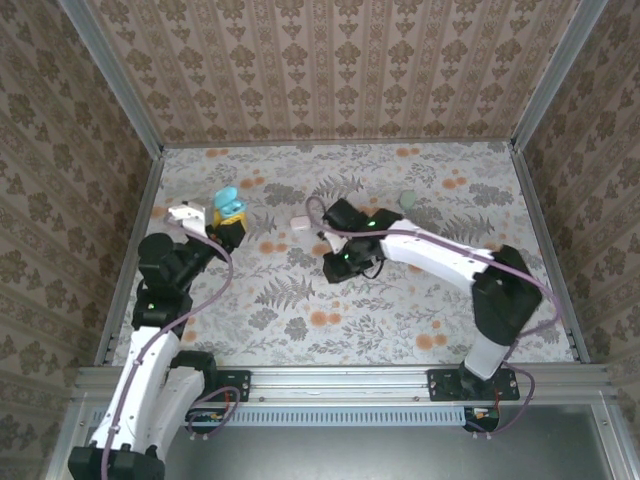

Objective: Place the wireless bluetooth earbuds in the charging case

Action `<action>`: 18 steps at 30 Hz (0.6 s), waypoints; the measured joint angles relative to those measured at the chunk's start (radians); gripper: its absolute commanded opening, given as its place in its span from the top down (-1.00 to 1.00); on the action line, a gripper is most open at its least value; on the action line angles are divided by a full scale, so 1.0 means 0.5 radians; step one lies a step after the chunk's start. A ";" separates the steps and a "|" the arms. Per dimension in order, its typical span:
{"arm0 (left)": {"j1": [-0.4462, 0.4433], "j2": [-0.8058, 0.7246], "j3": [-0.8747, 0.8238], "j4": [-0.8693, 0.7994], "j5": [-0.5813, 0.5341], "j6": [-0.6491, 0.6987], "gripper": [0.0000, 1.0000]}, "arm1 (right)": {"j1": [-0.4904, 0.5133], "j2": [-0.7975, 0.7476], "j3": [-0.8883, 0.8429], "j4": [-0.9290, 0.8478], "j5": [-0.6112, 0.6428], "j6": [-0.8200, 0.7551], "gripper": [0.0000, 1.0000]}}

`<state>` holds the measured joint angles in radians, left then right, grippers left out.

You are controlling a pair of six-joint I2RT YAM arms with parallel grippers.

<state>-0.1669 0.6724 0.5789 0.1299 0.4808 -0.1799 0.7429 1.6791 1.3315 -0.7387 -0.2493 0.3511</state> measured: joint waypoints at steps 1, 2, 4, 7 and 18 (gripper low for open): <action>-0.041 0.038 0.000 0.018 0.008 0.010 0.29 | -0.036 -0.077 -0.018 0.037 -0.047 0.039 0.61; -0.082 0.072 0.000 0.034 0.016 0.024 0.29 | -0.084 -0.160 -0.045 0.090 -0.111 0.086 0.60; -0.169 0.143 0.000 0.072 0.029 0.056 0.29 | -0.162 -0.285 -0.088 0.165 -0.214 0.170 0.61; -0.297 0.263 0.000 0.121 0.053 0.120 0.28 | -0.289 -0.443 -0.136 0.269 -0.373 0.320 0.61; -0.578 0.690 0.000 0.380 0.142 0.257 0.28 | -0.407 -0.721 -0.173 0.649 -0.707 0.755 0.62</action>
<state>-0.4557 1.0176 0.5789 0.3199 0.5518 -0.0513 0.5396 1.3186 1.2449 -0.4141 -0.6029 0.7288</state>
